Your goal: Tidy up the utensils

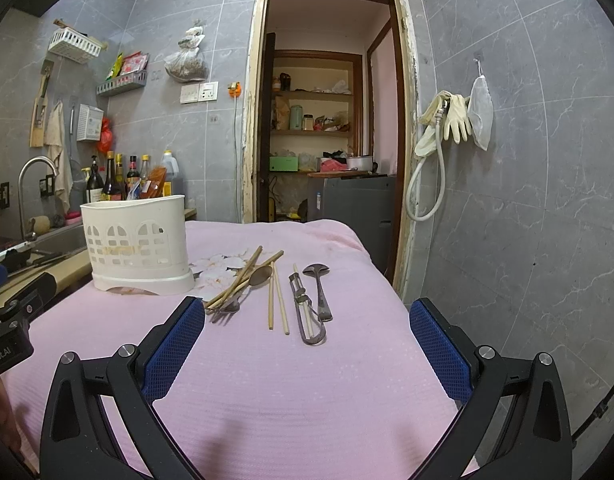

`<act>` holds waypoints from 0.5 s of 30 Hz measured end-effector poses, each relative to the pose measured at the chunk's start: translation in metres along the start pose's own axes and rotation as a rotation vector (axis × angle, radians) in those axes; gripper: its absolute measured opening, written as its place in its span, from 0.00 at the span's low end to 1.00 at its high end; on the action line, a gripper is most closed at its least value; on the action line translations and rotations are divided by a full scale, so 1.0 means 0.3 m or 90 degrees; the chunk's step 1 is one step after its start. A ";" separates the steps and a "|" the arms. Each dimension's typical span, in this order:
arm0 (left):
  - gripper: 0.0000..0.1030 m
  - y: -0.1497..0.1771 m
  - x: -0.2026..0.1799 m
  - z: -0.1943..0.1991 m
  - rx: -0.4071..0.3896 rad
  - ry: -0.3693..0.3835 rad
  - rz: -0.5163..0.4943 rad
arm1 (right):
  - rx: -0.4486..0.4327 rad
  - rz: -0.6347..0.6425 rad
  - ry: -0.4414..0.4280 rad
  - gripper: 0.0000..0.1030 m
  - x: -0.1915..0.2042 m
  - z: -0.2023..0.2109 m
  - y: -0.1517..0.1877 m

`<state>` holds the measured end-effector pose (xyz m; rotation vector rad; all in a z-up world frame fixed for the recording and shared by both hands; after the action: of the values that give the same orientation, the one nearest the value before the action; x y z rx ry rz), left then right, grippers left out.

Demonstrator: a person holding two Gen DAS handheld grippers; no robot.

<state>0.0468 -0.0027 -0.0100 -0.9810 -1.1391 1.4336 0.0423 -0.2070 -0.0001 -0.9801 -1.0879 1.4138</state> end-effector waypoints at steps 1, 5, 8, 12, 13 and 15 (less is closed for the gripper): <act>0.97 -0.001 0.001 0.001 0.000 0.000 0.000 | 0.000 0.000 0.000 1.00 0.000 0.000 0.000; 0.97 0.002 -0.002 -0.001 0.000 0.000 0.000 | 0.001 0.000 0.000 1.00 0.000 0.000 0.000; 0.97 0.004 -0.003 -0.002 0.003 0.000 0.000 | 0.003 0.001 0.000 1.00 0.001 -0.002 0.003; 0.97 0.004 -0.011 -0.008 0.008 0.002 -0.003 | 0.002 0.000 0.000 1.00 -0.001 -0.004 0.007; 0.97 -0.002 -0.016 -0.011 0.008 0.002 -0.006 | 0.001 -0.001 0.000 1.00 -0.004 -0.003 0.004; 0.97 -0.016 -0.027 -0.019 0.009 0.005 -0.014 | -0.001 0.002 0.000 1.00 -0.013 -0.010 -0.005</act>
<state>0.0547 -0.0096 -0.0066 -0.9606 -1.1304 1.4173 0.0461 -0.2106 0.0006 -0.9833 -1.0885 1.4155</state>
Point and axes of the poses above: each gripper's, at about its wrist camera, not at the fingertips, and z roughly against the way its jaws point, x to its left, y to its underside, the point moved 5 cm from there along -z, roughly the way its jaws point, and after that the axes turned 9 degrees about -y, right-handed, at the moved point
